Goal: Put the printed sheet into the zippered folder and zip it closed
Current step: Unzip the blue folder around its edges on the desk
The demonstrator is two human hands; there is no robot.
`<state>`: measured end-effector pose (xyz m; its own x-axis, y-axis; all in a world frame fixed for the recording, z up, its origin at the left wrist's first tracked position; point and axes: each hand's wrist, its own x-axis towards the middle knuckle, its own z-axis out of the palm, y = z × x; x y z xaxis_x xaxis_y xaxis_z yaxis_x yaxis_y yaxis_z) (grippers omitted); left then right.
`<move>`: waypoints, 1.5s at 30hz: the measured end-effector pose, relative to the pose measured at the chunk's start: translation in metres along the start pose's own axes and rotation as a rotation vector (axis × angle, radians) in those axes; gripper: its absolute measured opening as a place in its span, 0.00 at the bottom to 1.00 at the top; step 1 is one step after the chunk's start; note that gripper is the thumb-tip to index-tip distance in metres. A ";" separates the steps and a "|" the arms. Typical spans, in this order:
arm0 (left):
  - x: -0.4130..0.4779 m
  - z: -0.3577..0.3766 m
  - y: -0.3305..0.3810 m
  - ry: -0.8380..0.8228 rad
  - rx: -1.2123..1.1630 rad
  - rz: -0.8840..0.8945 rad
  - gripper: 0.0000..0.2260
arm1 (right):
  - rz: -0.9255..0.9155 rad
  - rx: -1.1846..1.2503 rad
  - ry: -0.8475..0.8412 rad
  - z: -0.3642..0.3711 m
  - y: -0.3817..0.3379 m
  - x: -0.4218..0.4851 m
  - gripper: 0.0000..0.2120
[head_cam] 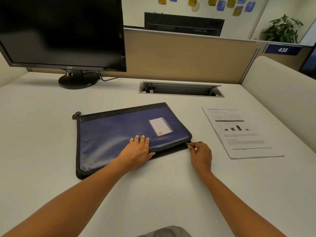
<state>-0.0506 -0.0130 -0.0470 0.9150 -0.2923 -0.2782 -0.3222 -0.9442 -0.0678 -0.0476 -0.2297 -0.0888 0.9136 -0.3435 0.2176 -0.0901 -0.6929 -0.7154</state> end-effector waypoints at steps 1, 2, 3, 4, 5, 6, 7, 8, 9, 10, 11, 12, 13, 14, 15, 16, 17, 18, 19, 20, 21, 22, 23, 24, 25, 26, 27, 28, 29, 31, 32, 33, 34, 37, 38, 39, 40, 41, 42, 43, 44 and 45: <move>0.000 0.000 0.000 -0.001 0.000 0.001 0.30 | 0.001 0.003 0.003 0.000 -0.001 -0.001 0.09; 0.000 0.001 0.000 0.000 -0.001 0.001 0.30 | 0.000 0.006 0.005 0.001 -0.001 -0.001 0.09; 0.000 0.001 0.000 0.000 -0.002 0.001 0.30 | -0.002 0.009 0.008 0.001 -0.001 -0.002 0.09; 0.000 0.001 0.001 -0.001 -0.002 0.001 0.30 | -0.003 0.012 0.011 0.001 -0.002 -0.002 0.09; 0.000 0.001 0.001 -0.003 0.000 0.000 0.30 | -0.002 0.015 0.014 0.002 -0.002 -0.003 0.09; 0.000 0.001 0.001 -0.006 0.000 0.000 0.30 | -0.001 0.017 0.016 0.002 -0.002 -0.004 0.09; 0.000 0.001 0.001 -0.008 -0.001 -0.001 0.30 | -0.001 0.017 0.018 0.002 -0.003 -0.004 0.09; 0.000 0.001 0.001 -0.011 -0.003 -0.002 0.30 | 0.000 0.017 0.021 0.003 -0.003 -0.004 0.09; 0.000 0.001 0.001 -0.011 -0.004 -0.002 0.30 | 0.002 0.017 0.024 0.003 -0.003 -0.005 0.09; 0.000 0.001 0.001 -0.008 -0.005 -0.004 0.29 | 0.006 0.016 0.025 0.003 -0.003 -0.005 0.09; 0.000 0.001 0.001 -0.003 -0.006 -0.005 0.29 | 0.011 0.015 0.024 0.003 -0.003 -0.004 0.09; 0.000 0.001 0.001 0.002 -0.010 -0.005 0.29 | 0.017 0.010 0.022 0.003 -0.003 -0.004 0.09; 0.000 0.001 0.001 0.006 -0.015 -0.006 0.30 | 0.023 0.002 0.021 0.002 -0.002 -0.003 0.09; -0.001 0.001 0.001 0.008 -0.019 -0.006 0.30 | 0.029 -0.008 0.022 0.001 -0.002 -0.003 0.09; -0.001 0.001 0.001 0.008 -0.020 -0.007 0.30 | 0.034 -0.018 0.022 0.000 -0.001 -0.001 0.08; -0.001 0.001 0.001 0.008 -0.018 -0.007 0.30 | 0.038 -0.027 0.024 -0.002 -0.001 0.000 0.08; -0.001 0.002 0.000 0.012 -0.012 -0.005 0.30 | 0.043 -0.036 0.024 -0.003 -0.001 0.002 0.08; -0.001 0.002 0.000 0.016 -0.007 -0.003 0.30 | 0.046 -0.045 0.023 -0.004 -0.001 0.004 0.08; -0.001 0.002 0.000 0.018 -0.004 -0.002 0.31 | 0.043 -0.054 0.024 -0.005 -0.001 0.006 0.08; 0.000 0.001 0.000 0.015 -0.004 -0.002 0.31 | 0.039 -0.061 0.027 -0.005 -0.002 0.007 0.08; 0.001 0.001 0.000 0.005 -0.005 -0.003 0.31 | 0.038 -0.061 0.034 -0.005 -0.002 0.008 0.07; 0.001 0.001 0.000 -0.010 -0.004 -0.005 0.31 | 0.040 -0.059 0.041 -0.004 -0.004 0.007 0.07; 0.002 0.001 0.001 -0.023 -0.004 -0.007 0.31 | 0.041 -0.060 0.047 -0.004 -0.004 0.006 0.07; 0.002 0.001 0.001 -0.032 -0.005 -0.009 0.30 | 0.035 -0.065 0.048 -0.002 -0.005 0.003 0.08; 0.002 0.000 0.002 -0.034 -0.007 -0.010 0.30 | 0.021 -0.068 0.046 -0.001 -0.006 0.000 0.07; 0.003 0.000 0.002 -0.033 -0.009 -0.009 0.30 | 0.000 -0.069 0.041 0.001 -0.007 -0.004 0.07; 0.003 -0.001 0.002 -0.031 -0.010 -0.006 0.29 | -0.024 -0.068 0.033 0.003 -0.009 -0.007 0.07; 0.002 -0.002 0.003 -0.028 -0.011 -0.003 0.29 | -0.047 -0.067 0.022 0.006 -0.010 -0.011 0.06; 0.002 -0.002 0.003 -0.024 -0.011 0.001 0.29 | -0.068 -0.064 0.008 0.008 -0.013 -0.015 0.06; 0.001 -0.003 0.004 -0.020 -0.009 0.004 0.29 | -0.107 -0.049 -0.024 0.015 -0.018 -0.023 0.06; 0.001 -0.003 0.004 -0.021 -0.009 0.004 0.29 | -0.128 -0.039 -0.041 0.018 -0.021 -0.026 0.06; 0.002 -0.003 0.004 -0.022 -0.009 0.002 0.29 | -0.150 -0.031 -0.058 0.020 -0.024 -0.029 0.06; 0.002 -0.003 0.004 -0.022 -0.012 0.001 0.29 | -0.176 -0.022 -0.078 0.023 -0.027 -0.032 0.06; 0.002 -0.002 0.004 -0.021 -0.022 -0.002 0.29 | -0.268 -0.003 -0.151 0.029 -0.036 -0.041 0.07; 0.001 -0.002 0.004 -0.024 -0.024 -0.003 0.29 | -0.293 0.001 -0.180 0.031 -0.039 -0.044 0.07; 0.001 -0.003 0.004 -0.027 -0.027 -0.005 0.29 | -0.310 0.008 -0.206 0.033 -0.040 -0.046 0.07; 0.001 -0.003 0.004 -0.030 -0.030 -0.007 0.29 | -0.320 0.013 -0.228 0.034 -0.041 -0.048 0.07; 0.001 -0.002 0.004 -0.027 -0.032 -0.009 0.29 | -0.321 0.015 -0.246 0.035 -0.042 -0.048 0.08; 0.001 -0.002 0.003 -0.015 -0.036 -0.010 0.29 | -0.315 0.014 -0.257 0.035 -0.042 -0.048 0.08; 0.001 -0.001 0.003 0.004 -0.047 -0.010 0.29 | -0.304 0.009 -0.262 0.034 -0.042 -0.047 0.08; 0.000 0.000 0.002 0.028 -0.065 -0.010 0.29 | -0.294 -0.002 -0.263 0.033 -0.041 -0.046 0.09; 0.000 0.002 0.002 0.054 -0.085 -0.010 0.29 | -0.288 -0.018 -0.261 0.032 -0.041 -0.045 0.09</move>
<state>-0.0519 -0.0141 -0.0489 0.9307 -0.2881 -0.2256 -0.2930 -0.9560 0.0122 -0.0723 -0.1660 -0.0902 0.9724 0.0380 0.2302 0.1801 -0.7494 -0.6371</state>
